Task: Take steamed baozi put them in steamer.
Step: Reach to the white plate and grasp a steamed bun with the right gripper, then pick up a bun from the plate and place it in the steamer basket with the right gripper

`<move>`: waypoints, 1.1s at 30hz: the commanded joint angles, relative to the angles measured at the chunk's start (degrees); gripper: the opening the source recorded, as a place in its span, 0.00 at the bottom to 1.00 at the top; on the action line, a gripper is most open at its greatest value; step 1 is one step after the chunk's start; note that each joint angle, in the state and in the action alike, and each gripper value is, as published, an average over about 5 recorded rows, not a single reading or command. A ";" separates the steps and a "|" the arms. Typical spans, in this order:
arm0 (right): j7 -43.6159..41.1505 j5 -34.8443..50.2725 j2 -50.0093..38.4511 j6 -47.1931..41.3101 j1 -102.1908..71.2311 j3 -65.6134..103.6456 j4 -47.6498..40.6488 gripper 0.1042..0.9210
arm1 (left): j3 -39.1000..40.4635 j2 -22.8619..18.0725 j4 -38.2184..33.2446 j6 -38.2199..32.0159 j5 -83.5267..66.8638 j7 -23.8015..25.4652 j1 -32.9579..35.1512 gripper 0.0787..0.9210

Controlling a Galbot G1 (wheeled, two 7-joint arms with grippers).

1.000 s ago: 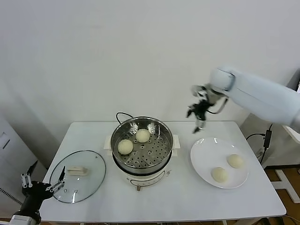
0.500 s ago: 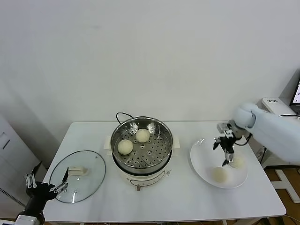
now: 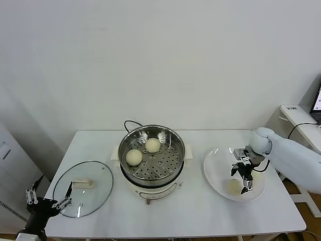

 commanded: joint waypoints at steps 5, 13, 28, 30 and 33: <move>1.69 -1.75 0.24 0.40 -2.04 1.03 0.19 0.69 | -0.04 -0.02 -0.01 -0.09 0.03 0.03 -0.07 0.88; 1.02 1.85 0.68 1.38 9.51 -6.32 0.21 0.48 | -0.84 -0.07 -0.02 -0.34 -0.33 0.00 -0.13 0.88; -0.18 16.76 21.67 8.79 43.51 -20.50 0.50 0.45 | -1.38 -1.21 -0.04 -1.34 -0.87 0.02 -0.06 0.88; 0.08 14.29 24.63 11.58 43.23 -19.20 3.08 0.44 | -1.64 -1.21 -0.04 -1.34 -1.14 0.01 -0.09 0.88; 0.48 10.86 28.29 15.90 40.90 -17.81 7.10 0.42 | -2.11 -1.30 -0.04 -1.40 -1.57 0.02 -0.01 0.88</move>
